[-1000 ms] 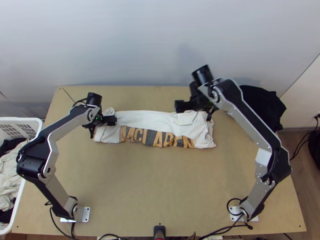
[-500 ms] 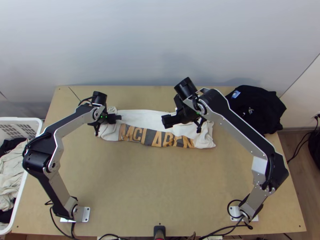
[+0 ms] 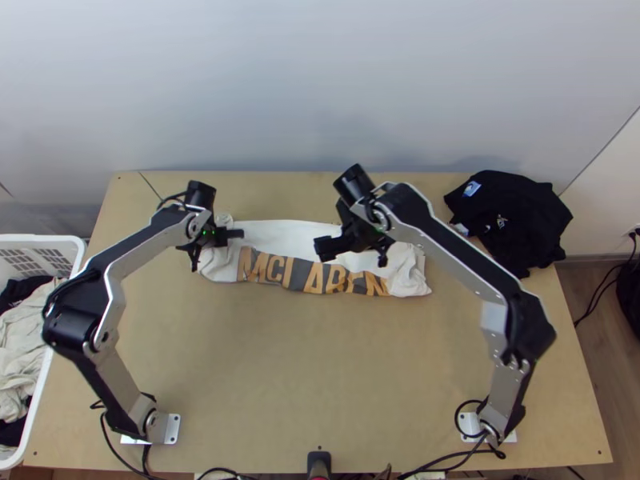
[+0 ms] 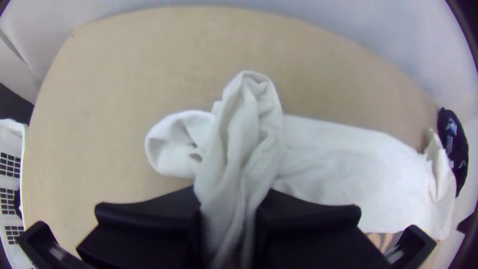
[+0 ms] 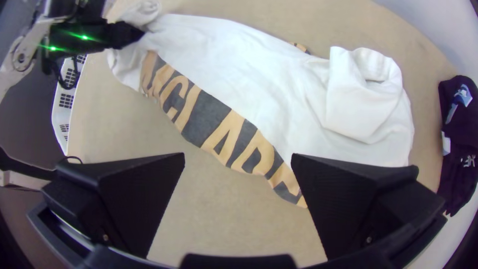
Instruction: Fold the t-shirt
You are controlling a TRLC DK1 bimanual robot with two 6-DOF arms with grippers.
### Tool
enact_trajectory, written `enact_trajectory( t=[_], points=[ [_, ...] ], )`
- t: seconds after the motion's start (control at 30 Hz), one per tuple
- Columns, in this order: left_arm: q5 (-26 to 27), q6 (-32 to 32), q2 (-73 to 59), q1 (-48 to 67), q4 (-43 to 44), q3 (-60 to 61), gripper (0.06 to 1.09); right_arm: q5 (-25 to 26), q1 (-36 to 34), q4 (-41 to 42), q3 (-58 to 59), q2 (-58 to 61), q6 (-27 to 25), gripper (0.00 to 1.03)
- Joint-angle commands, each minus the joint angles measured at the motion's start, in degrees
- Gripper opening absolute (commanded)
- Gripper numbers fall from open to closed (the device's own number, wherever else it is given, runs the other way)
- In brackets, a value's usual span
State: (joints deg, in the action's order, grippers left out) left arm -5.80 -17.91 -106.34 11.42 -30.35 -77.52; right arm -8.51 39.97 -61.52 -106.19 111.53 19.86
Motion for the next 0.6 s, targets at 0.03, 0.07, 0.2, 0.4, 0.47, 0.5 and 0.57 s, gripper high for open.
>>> enact_trajectory(
  t=[0.03,0.07,0.2,0.4,0.47,0.5,0.57],
  points=[
    [4.0,-3.7,8.1,2.0,-4.7,-6.4,0.10,-4.0,0.3,2.5,-0.3,8.6,0.9,0.99],
    [4.9,-4.8,9.1,2.0,-4.7,-7.0,0.10,-4.0,0.3,2.8,-0.1,9.4,0.9,0.99],
    [7.9,-6.7,10.9,2.7,-5.5,-10.5,0.10,-4.1,0.3,4.4,2.5,11.7,0.7,0.99],
    [12.8,-8.4,10.3,4.4,-9.0,-16.4,0.10,-4.1,0.1,7.4,5.8,13.0,0.5,0.99],
    [13.6,-9.1,9.8,4.7,-10.3,-18.5,0.10,-4.7,-0.4,8.6,6.9,13.5,0.5,0.99],
    [13.8,-9.1,9.5,5.1,-11.1,-19.3,0.10,-4.8,-0.7,9.3,7.6,13.5,0.5,0.99],
    [13.9,-9.1,8.9,5.6,-12.1,-21.1,0.10,-5.1,-1.0,10.3,8.7,13.7,0.5,0.99]
  ],
)
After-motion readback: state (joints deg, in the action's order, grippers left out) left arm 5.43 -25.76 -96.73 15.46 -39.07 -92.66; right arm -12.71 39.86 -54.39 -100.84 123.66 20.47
